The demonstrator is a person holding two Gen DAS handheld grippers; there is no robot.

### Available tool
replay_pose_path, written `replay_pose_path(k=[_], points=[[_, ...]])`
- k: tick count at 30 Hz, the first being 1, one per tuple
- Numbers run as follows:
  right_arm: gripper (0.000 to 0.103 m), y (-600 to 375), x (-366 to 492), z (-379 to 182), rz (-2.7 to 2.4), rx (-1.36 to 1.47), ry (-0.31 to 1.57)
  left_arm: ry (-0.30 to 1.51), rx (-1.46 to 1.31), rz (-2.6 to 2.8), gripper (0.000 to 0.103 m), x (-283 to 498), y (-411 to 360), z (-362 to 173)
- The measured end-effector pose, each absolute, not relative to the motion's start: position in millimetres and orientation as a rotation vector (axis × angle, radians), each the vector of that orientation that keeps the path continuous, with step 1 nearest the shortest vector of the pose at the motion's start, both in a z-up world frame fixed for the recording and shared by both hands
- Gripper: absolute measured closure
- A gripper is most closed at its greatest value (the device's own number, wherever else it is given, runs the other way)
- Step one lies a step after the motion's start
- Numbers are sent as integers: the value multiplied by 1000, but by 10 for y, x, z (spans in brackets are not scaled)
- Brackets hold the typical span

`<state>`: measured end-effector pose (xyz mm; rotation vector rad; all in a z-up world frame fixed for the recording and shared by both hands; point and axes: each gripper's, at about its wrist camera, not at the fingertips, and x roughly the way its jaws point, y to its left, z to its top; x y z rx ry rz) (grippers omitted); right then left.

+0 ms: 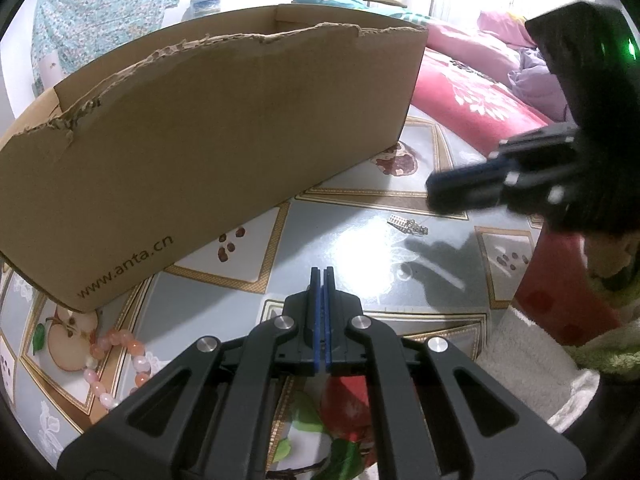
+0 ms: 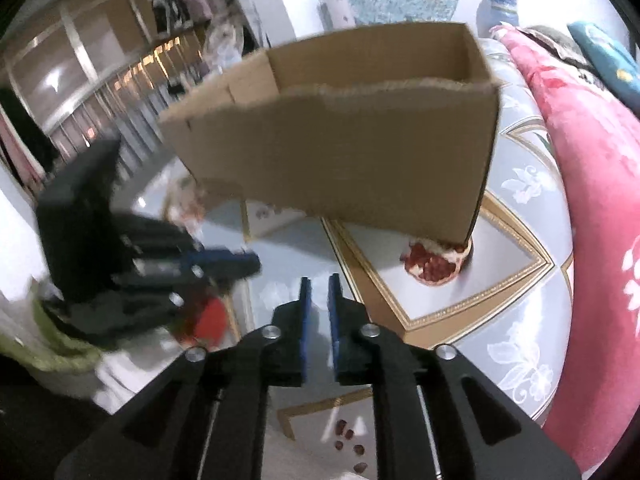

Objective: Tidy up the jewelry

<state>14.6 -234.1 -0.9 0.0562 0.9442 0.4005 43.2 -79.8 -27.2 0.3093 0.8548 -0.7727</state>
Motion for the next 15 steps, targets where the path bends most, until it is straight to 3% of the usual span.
replay_pose_path(k=[6,8,15], points=[[92,-2183,176,-160,354,-92,976,853,309,-774,102,433,-796,-274],[99,-2183,193,-157,366,-87,989,854,308,-775,102,433,-801,-274],[101,-2455,243,62,403,129,946,852,300,-780,102,451,-784,-274]])
